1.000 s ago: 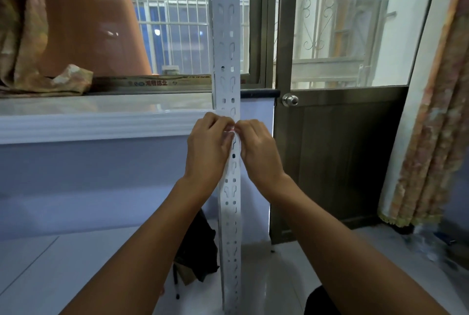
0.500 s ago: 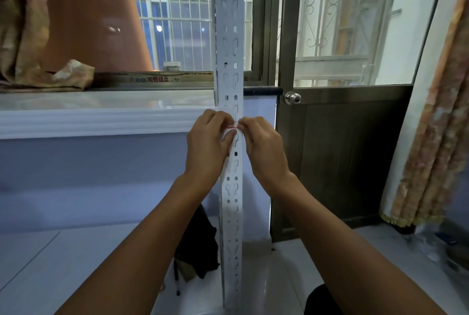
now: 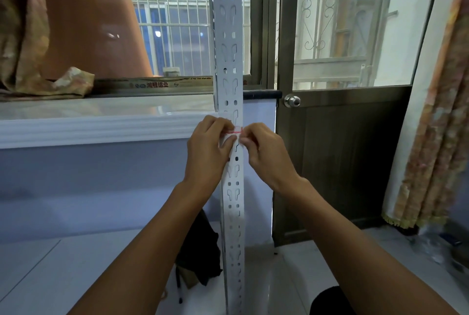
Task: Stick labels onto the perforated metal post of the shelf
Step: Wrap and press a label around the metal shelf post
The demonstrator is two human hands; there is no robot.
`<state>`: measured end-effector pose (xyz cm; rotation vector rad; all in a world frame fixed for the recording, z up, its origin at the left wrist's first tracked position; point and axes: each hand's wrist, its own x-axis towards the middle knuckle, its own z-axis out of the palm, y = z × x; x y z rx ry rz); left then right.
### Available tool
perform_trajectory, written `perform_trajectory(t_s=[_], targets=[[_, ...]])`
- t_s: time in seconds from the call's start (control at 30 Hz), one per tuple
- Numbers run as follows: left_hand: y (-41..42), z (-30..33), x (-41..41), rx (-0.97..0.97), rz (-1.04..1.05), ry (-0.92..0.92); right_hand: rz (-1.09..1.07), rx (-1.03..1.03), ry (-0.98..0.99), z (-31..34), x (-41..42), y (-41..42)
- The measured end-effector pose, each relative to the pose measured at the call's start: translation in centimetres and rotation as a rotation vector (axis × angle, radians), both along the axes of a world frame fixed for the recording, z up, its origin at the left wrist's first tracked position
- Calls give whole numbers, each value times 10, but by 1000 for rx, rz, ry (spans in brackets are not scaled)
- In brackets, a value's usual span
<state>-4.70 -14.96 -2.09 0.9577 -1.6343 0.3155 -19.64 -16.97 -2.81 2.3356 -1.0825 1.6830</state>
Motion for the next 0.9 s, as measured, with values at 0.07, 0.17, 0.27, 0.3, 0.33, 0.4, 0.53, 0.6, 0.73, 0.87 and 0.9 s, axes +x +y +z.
perform_trajectory(t_s=[0.07,0.17,0.27,0.3,0.33,0.4,0.53,0.6,0.73,0.87,0.9], targets=[[0,0,1,2,-14,11,3,96,-193,1,-7,6],[1,1,0,4,-18,35,-25,179,-383,9,-13,8],[1,2,-1,-4,-32,54,-14,207,-310,13,-13,2],[1,2,-2,-8,-35,61,-8,211,-255,12,-12,1],[1,2,-2,-10,-35,66,-2,204,-211,10,-11,0],[1,2,-3,-10,-32,78,3,147,-175,6,-8,-1],[2,1,-3,-5,-38,69,14,6,-148,-3,-3,0],[2,1,-1,5,-45,49,2,-48,-165,-5,-4,1],[1,1,1,5,-43,28,-4,-117,-78,-1,-5,0],[1,0,1,5,-36,14,-10,-174,-9,3,-1,-2],[1,0,2,5,-33,0,-20,-193,-3,3,0,-3]])
